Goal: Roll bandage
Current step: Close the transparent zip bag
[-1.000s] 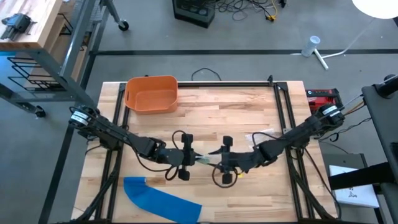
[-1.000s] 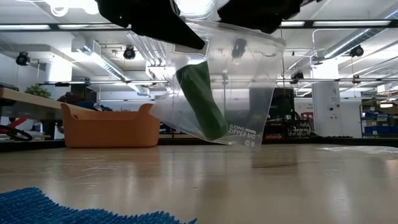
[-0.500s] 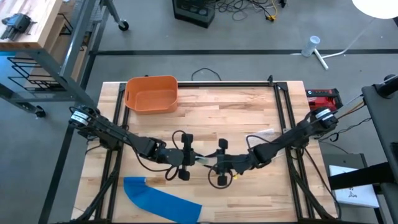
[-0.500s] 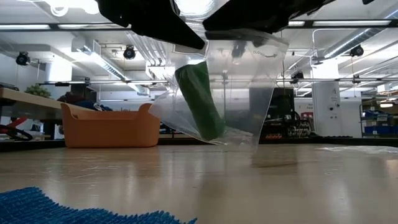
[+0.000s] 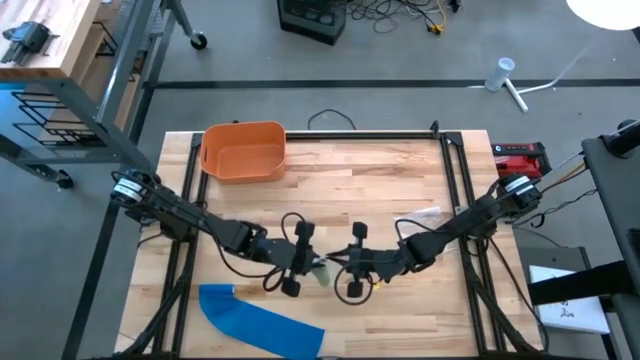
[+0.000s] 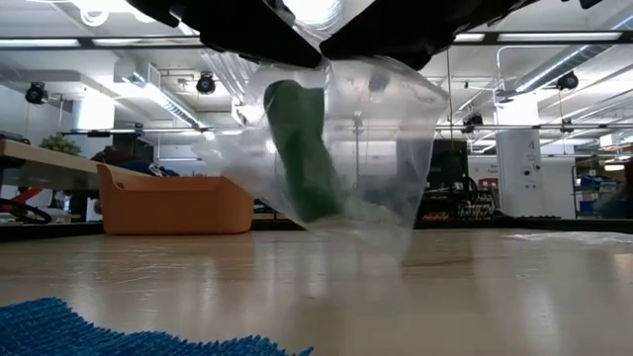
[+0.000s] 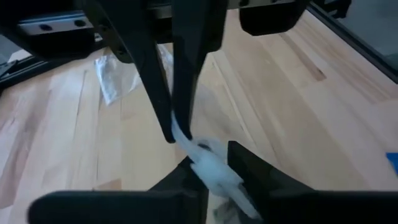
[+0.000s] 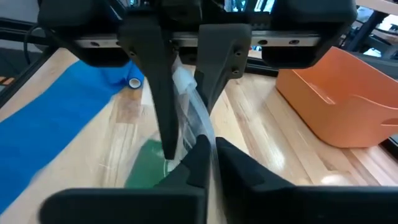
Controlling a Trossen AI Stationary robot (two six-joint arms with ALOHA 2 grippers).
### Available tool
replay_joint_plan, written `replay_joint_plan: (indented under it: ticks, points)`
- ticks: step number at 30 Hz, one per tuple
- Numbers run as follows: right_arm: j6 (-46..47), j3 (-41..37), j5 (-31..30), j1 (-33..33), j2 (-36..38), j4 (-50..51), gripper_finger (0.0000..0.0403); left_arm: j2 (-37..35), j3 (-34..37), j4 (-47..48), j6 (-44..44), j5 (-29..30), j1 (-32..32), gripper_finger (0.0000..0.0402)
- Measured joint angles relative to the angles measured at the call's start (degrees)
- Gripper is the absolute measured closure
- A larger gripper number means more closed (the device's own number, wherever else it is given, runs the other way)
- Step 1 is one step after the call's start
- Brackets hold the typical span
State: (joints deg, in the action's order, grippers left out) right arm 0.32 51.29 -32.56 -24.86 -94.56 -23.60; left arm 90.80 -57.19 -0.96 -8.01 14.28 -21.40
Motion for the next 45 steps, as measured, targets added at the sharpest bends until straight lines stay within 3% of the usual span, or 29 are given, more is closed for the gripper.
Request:
replay_joint_plan:
  ticks: [9, 15, 23, 35, 39, 45]
  points:
    - [-1.1, 0.0, 1.3, -0.8, 2.0, 5.1, 0.0399, -3.8, 0.0, 4.4, 1.8, 2.8, -0.3, 0.0295]
    - [-0.3, 0.0, 1.5, -0.8, 2.6, 5.8, 0.0394, -6.6, 0.0, 5.2, 7.1, 2.9, -0.3, 0.0274]
    - [0.1, 0.0, 1.6, -0.8, 2.6, 5.5, 0.0368, -6.9, 0.0, 10.2, 13.1, 1.4, -0.2, 0.0287]
    - [2.1, 0.0, 1.5, -0.7, 2.6, 6.6, 0.0331, -6.6, 0.2, 10.3, 14.4, 1.4, 0.0, 0.0322]
    - [8.3, 0.0, 1.2, 0.5, 2.6, 11.9, 0.0311, -6.5, 0.3, 10.6, 14.6, 1.8, 0.5, 0.0322]
    - [31.1, -1.6, 1.5, 9.1, 2.6, 24.2, 0.0266, -3.9, 0.5, 11.0, 18.5, 7.3, 2.5, 0.0305]
